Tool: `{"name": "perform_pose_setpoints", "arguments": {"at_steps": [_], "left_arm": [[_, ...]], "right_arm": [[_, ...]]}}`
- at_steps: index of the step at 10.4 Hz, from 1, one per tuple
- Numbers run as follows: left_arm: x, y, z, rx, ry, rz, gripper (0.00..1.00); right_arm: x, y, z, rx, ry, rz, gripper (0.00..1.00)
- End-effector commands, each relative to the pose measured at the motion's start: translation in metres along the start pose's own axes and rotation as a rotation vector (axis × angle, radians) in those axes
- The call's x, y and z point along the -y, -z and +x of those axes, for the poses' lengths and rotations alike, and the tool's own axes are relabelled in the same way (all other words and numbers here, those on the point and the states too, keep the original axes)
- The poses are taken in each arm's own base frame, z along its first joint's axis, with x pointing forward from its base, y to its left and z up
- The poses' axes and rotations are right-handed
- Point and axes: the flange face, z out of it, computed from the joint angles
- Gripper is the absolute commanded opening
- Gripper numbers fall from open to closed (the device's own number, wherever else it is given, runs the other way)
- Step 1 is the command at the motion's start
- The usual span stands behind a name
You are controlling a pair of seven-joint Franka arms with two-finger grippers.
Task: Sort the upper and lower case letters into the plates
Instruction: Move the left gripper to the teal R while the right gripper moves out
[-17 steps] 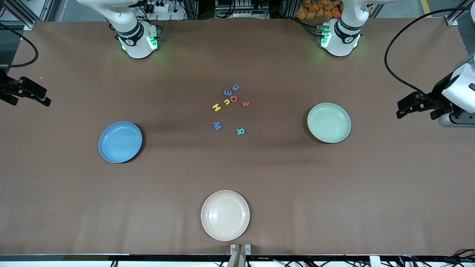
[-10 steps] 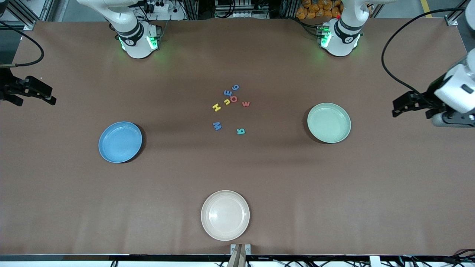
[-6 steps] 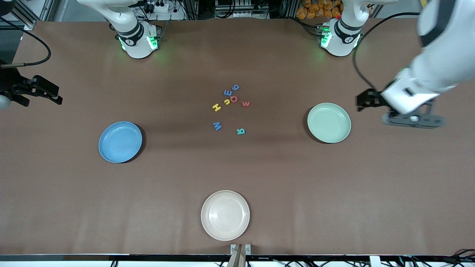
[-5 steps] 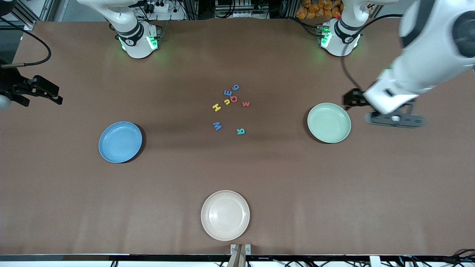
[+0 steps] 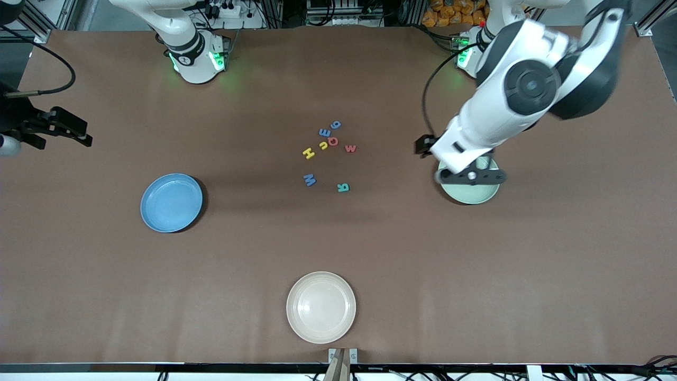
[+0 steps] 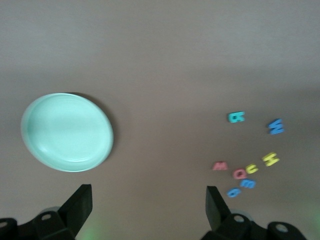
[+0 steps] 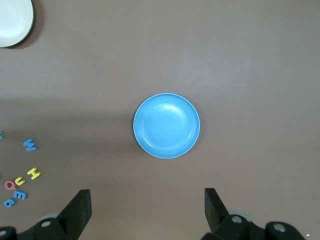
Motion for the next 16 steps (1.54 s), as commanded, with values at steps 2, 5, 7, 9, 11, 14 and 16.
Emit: {"name": "perform_pose_setpoints", "arguments": {"at_steps": [2, 5, 7, 9, 11, 14, 16], "left_arm": [[-0.060, -0.059, 0.005, -0.006, 0.106, -0.048, 1.00], [-0.068, -0.078, 0.007, -0.024, 0.107, 0.000, 1.00], [-0.080, -0.091, 0.005, -0.031, 0.127, -0.009, 1.00], [-0.095, -0.112, 0.003, -0.049, 0.160, 0.012, 1.00], [-0.116, -0.142, -0.003, -0.070, 0.184, 0.020, 1.00], [-0.137, -0.188, -0.007, -0.097, 0.245, 0.051, 1.00], [-0.147, -0.209, -0.014, -0.125, 0.222, 0.095, 1.00]], "right_arm": [[0.041, -0.027, 0.019, -0.005, 0.066, 0.016, 1.00], [0.060, -0.044, 0.021, 0.027, 0.100, 0.015, 1.00], [0.061, -0.053, 0.024, 0.042, 0.101, 0.015, 1.00], [0.056, -0.055, 0.024, 0.046, 0.103, 0.015, 1.00], [0.057, -0.064, 0.029, 0.059, 0.106, 0.007, 1.00], [0.057, -0.072, 0.032, 0.072, 0.097, 0.012, 1.00], [0.057, -0.075, 0.034, 0.072, 0.096, 0.015, 1.00]]}}
